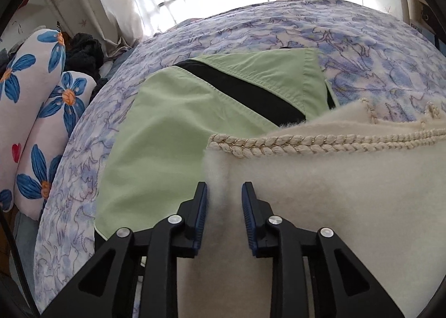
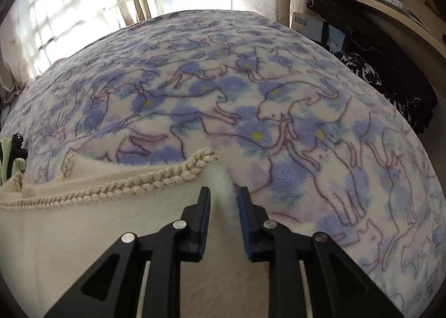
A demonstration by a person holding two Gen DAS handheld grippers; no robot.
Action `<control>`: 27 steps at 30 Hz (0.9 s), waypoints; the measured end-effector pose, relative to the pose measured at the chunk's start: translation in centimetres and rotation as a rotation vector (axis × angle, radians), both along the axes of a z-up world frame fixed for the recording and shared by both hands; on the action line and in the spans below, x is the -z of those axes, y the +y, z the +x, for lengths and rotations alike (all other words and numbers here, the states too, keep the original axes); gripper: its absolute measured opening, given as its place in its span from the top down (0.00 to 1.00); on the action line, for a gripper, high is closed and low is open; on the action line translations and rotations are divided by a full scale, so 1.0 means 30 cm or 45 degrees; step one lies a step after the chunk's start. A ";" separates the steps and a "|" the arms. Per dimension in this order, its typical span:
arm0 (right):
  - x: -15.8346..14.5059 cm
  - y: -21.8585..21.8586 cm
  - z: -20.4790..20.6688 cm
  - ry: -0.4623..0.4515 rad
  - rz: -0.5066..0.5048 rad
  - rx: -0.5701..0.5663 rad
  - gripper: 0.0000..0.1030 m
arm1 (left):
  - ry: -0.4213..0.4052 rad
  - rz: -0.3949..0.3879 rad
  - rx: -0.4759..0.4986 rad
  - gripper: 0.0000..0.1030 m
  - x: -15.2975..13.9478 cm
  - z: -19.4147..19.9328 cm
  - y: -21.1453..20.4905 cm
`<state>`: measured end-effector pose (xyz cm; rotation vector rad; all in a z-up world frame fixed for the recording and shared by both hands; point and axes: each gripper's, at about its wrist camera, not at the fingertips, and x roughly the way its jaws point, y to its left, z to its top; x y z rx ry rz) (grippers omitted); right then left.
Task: Fold large clothes
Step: 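Press the folded cardigan flat with both tools and pull back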
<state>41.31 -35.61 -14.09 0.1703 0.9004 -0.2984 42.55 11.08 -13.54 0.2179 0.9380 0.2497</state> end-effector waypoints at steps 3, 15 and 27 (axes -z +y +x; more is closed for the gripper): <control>-0.044 0.076 -0.037 -0.053 0.039 -0.054 0.78 | -0.063 -0.039 0.049 0.67 -0.038 -0.051 -0.044; 0.007 0.456 -0.061 0.044 0.180 -0.405 0.77 | -0.016 -0.244 0.220 0.66 -0.011 -0.143 -0.259; 0.027 0.196 -0.122 0.028 0.007 -0.192 0.81 | -0.052 -0.229 0.066 0.17 0.001 -0.143 -0.088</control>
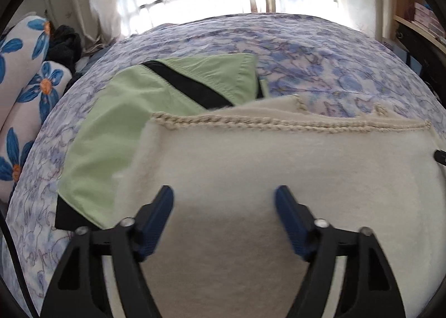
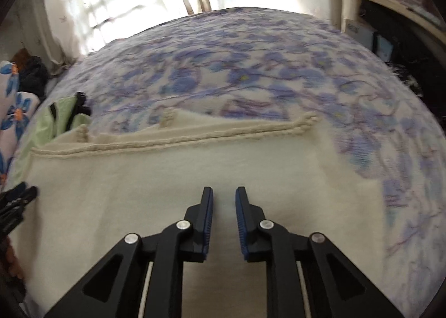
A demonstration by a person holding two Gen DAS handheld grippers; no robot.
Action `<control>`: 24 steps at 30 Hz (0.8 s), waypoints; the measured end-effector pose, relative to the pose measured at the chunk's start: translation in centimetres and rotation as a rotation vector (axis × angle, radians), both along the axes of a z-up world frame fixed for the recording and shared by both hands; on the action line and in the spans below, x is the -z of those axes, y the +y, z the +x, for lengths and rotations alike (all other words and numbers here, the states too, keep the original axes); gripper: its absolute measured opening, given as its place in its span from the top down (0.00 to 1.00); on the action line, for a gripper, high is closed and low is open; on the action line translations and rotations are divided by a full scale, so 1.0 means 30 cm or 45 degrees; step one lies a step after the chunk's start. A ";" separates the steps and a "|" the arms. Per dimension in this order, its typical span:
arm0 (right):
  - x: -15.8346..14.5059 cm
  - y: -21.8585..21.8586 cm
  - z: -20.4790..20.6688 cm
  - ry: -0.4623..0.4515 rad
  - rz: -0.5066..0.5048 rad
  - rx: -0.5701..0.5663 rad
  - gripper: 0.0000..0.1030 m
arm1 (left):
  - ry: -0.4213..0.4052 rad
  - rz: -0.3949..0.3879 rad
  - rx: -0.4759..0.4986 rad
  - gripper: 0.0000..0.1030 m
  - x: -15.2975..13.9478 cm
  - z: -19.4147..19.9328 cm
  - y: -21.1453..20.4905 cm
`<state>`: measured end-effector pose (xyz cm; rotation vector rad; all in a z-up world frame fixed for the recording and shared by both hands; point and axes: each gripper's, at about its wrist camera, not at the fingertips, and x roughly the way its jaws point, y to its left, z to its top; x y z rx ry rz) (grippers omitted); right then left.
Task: Fold large clothes
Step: 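Press the folded cardigan flat with both tools and pull back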
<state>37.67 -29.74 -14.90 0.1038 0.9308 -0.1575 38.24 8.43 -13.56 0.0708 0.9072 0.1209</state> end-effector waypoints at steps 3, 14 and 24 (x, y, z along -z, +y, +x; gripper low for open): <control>0.048 -0.147 -0.036 0.023 0.062 0.100 0.77 | 0.019 -0.181 -0.026 0.13 0.024 -0.004 0.093; -0.009 -0.110 -0.143 0.072 0.150 0.108 0.66 | 0.079 -0.126 -0.082 0.13 -0.017 -0.096 0.072; -0.141 0.032 -0.366 0.048 0.258 0.019 0.66 | 0.071 0.016 -0.031 0.13 -0.163 -0.331 0.030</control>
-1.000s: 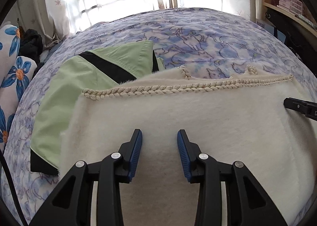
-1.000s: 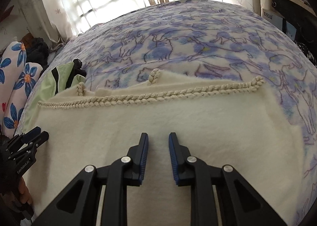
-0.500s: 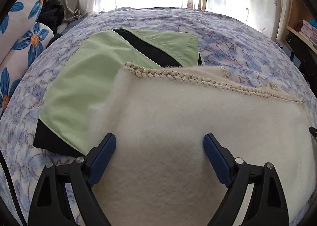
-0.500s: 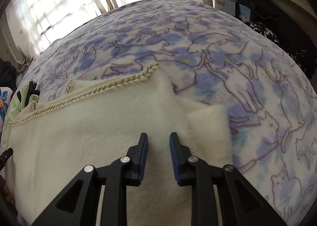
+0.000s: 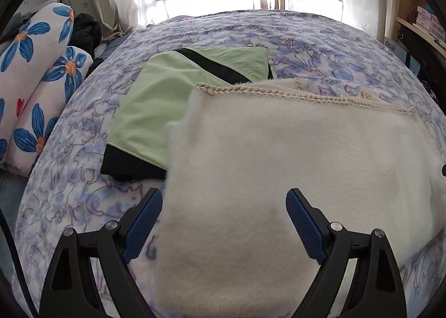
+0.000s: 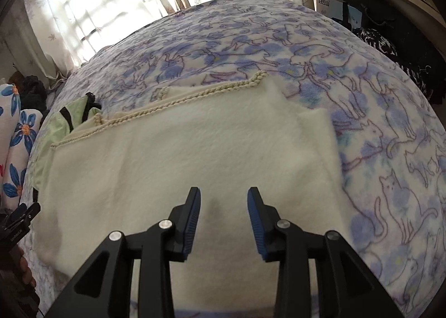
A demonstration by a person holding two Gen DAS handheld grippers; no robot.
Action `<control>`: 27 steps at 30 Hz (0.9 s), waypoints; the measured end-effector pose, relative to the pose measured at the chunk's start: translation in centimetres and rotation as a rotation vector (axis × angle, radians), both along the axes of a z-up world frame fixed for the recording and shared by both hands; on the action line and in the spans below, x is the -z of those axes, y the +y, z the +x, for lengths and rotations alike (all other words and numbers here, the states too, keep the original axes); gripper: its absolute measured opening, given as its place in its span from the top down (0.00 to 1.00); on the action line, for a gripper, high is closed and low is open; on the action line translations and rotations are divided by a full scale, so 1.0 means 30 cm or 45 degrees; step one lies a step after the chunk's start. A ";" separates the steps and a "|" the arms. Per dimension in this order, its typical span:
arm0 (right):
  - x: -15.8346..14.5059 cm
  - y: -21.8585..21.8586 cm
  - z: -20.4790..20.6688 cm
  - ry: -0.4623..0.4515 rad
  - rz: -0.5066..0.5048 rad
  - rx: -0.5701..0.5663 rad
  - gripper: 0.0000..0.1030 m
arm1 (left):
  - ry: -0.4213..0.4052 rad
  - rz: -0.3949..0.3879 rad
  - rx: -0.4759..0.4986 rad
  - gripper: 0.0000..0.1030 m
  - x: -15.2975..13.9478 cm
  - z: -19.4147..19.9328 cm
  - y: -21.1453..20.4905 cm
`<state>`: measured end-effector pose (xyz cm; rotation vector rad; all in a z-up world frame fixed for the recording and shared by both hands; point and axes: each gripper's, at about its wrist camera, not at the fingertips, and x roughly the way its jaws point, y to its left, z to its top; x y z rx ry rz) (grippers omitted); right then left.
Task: Fold large clothes
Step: 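Press the folded cardigan flat with both tools and pull back, then grasp the folded cardigan end with the left tool while the right grasps the other end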
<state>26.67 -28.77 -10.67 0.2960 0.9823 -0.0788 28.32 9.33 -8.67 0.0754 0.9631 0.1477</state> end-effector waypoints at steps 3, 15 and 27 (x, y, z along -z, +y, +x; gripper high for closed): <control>-0.038 0.047 -0.090 -0.036 0.040 -0.031 0.66 | 0.007 -0.004 -0.011 0.13 -0.042 -0.085 -0.009; -0.076 0.230 -0.396 -0.191 0.121 -0.076 0.59 | 0.009 -0.190 0.013 0.13 -0.082 -0.446 -0.102; 0.015 0.313 -0.488 -0.258 0.059 -0.070 0.59 | 0.093 -0.446 -0.015 0.13 0.107 -0.479 -0.113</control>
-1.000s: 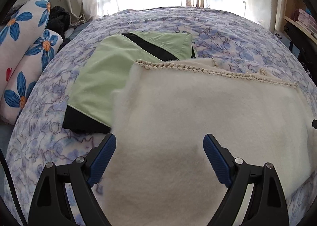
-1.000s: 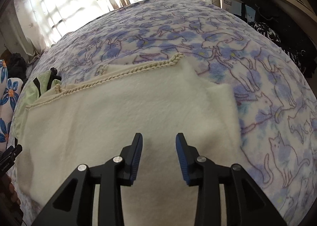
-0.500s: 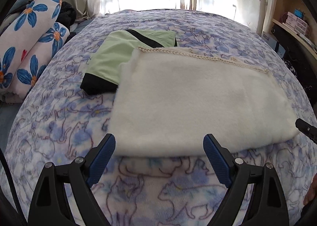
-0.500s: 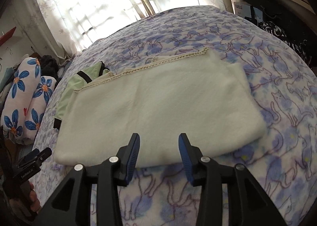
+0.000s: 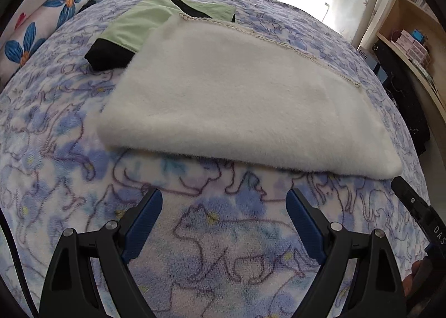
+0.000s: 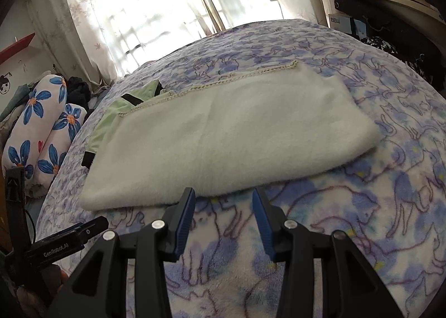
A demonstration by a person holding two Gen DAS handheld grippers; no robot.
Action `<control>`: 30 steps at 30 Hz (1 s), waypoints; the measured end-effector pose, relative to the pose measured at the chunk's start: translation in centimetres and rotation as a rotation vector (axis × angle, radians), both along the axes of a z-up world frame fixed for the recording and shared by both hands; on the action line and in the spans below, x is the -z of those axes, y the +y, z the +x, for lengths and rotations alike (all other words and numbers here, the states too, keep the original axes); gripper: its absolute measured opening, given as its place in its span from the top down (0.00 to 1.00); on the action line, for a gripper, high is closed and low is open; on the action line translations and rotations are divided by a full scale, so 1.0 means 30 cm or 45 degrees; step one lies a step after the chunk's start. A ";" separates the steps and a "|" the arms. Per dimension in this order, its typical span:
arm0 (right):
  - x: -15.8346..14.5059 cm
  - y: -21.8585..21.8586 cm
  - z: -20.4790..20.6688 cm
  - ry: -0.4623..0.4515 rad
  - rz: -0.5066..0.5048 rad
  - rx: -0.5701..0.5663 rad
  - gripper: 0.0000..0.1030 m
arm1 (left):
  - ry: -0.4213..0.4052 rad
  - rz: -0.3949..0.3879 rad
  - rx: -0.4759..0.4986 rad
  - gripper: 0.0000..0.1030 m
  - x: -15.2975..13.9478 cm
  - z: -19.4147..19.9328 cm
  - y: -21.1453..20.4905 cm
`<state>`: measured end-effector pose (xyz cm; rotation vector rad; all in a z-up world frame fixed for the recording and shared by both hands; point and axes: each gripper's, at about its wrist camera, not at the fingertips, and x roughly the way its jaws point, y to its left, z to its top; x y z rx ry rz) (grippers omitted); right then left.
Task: Fold large clothes
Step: 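Grasp the folded cardigan end with the left tool while the right grasps the other end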
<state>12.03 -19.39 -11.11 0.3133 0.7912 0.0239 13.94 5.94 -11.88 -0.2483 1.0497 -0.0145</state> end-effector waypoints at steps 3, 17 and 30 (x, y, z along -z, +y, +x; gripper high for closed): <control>0.014 0.003 0.016 0.005 -0.007 -0.009 0.58 | -0.006 -0.105 -0.020 0.13 0.043 0.018 0.024; 0.096 0.086 0.127 0.047 0.001 -0.091 0.58 | -0.058 -0.315 -0.137 0.13 0.188 0.169 0.132; 0.096 0.137 0.220 0.013 -0.103 -0.111 0.59 | -0.184 -0.300 -0.268 0.23 0.219 0.365 0.190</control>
